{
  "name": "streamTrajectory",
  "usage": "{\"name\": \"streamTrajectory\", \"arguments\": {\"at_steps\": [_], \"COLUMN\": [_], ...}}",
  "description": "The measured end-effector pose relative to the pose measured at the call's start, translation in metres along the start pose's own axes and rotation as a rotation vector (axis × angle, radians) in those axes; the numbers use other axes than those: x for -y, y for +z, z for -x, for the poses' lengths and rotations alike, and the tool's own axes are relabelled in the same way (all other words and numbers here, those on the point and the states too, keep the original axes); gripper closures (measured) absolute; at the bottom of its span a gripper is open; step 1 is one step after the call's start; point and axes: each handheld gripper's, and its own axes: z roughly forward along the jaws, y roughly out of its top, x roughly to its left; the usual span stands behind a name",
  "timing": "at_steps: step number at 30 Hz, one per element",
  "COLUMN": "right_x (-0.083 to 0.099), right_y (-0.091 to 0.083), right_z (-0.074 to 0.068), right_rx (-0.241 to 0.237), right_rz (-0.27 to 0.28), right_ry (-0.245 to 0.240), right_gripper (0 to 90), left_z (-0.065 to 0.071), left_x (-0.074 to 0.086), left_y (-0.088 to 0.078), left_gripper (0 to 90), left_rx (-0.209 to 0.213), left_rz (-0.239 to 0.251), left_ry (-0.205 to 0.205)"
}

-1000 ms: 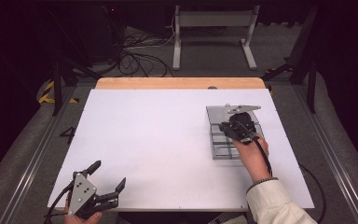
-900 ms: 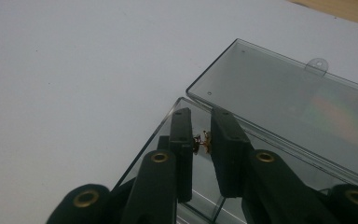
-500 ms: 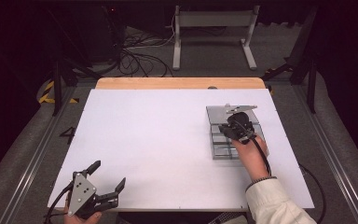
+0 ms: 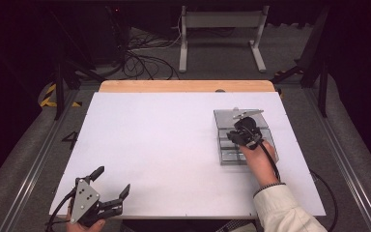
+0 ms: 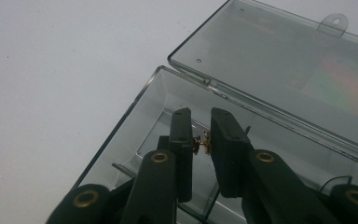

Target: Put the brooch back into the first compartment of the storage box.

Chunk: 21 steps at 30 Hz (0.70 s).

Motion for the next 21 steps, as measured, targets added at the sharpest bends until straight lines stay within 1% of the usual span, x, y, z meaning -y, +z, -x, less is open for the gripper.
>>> {"name": "streamTrajectory", "arguments": {"at_steps": [3, 5, 7, 8, 9, 16, 17, 19, 21], "right_x": [0.0003, 0.0005, 0.0005, 0.0006, 0.0005, 0.0006, 0.0005, 0.0004, 0.0003], "right_y": [0.0018, 0.0031, 0.0046, 0.0056, 0.0063, 0.0096, 0.0096, 0.0091, 0.0085], "right_z": [0.0002, -0.0002, 0.0000, -0.0006, -0.0007, -0.0027, -0.0027, -0.0027, -0.0024], "right_rx": [0.003, -0.006, -0.004, -0.003, -0.006, -0.014, -0.017, -0.021, -0.027], "right_rz": [-0.010, -0.014, -0.021, -0.025, -0.029, -0.049, -0.047, -0.039, -0.034], "right_ry": [-0.002, -0.002, -0.010, -0.006, -0.014, -0.017, -0.019, -0.018, -0.014], "right_gripper": [79.5, 79.5, 79.5, 79.5, 79.5, 79.2, 78.5, 74.2, 72.4], "left_z": [0.0002, -0.0001, 0.0001, 0.0000, 0.0000, 0.0004, 0.0001, 0.0000, 0.0004], "left_x": [0.0001, 0.0000, 0.0001, 0.0000, 0.0000, 0.0000, -0.0001, -0.0001, 0.0000], "left_y": [-0.0001, -0.0001, -0.0002, -0.0002, -0.0001, 0.0004, 0.0003, 0.0003, 0.0005], "left_gripper": [8.8, 8.8, 8.8, 8.8, 8.9, 8.8, 8.8, 8.8, 8.8], "left_rx": [0.002, 0.000, 0.000, 0.000, 0.000, 0.006, 0.004, 0.004, 0.006], "left_rz": [-0.001, -0.001, -0.002, -0.001, 0.000, -0.002, -0.003, -0.004, -0.003], "left_ry": [-0.003, 0.000, -0.002, -0.001, -0.001, -0.005, 0.001, 0.002, -0.005]}}
